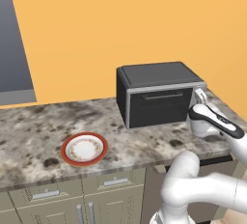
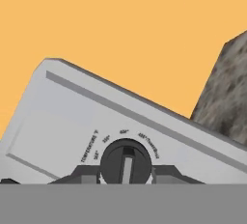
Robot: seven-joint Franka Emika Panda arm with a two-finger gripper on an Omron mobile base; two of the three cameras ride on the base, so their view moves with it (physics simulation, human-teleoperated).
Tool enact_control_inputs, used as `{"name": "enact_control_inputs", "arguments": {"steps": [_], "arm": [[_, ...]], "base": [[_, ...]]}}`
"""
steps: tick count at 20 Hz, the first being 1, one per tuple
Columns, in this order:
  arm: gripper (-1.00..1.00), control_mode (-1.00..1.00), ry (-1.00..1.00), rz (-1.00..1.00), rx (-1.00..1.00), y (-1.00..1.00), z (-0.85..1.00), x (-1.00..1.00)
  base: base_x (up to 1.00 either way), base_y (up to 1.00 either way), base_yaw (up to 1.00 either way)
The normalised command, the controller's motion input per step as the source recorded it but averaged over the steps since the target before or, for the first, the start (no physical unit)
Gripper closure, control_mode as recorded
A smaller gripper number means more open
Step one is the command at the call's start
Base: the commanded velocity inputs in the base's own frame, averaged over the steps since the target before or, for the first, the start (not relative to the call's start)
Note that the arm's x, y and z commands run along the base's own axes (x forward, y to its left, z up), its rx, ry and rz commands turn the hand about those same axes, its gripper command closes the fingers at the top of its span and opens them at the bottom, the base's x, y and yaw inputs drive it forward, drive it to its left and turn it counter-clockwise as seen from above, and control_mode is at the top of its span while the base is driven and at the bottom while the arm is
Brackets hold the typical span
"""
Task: Pull the toaster oven rack outwards. Pick up the baguette from the plate and place it on the toaster oven rack. Close the toaster oven door fully and set the temperature to the lowest setting.
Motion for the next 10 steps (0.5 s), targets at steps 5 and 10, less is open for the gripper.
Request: {"name": "enact_control_inputs", "arguments": {"steps": [5, 10], "arm": [[1.0, -1.0, -0.02, 0.0, -0.09, 0.0, 0.0, 0.06], [1.0, -1.0, 0.0, 0.0, -0.08, 0.0, 0.0, 0.16]], "base": [[0.0, 0.0, 0.0], [0.0, 0.0, 0.0]]}}
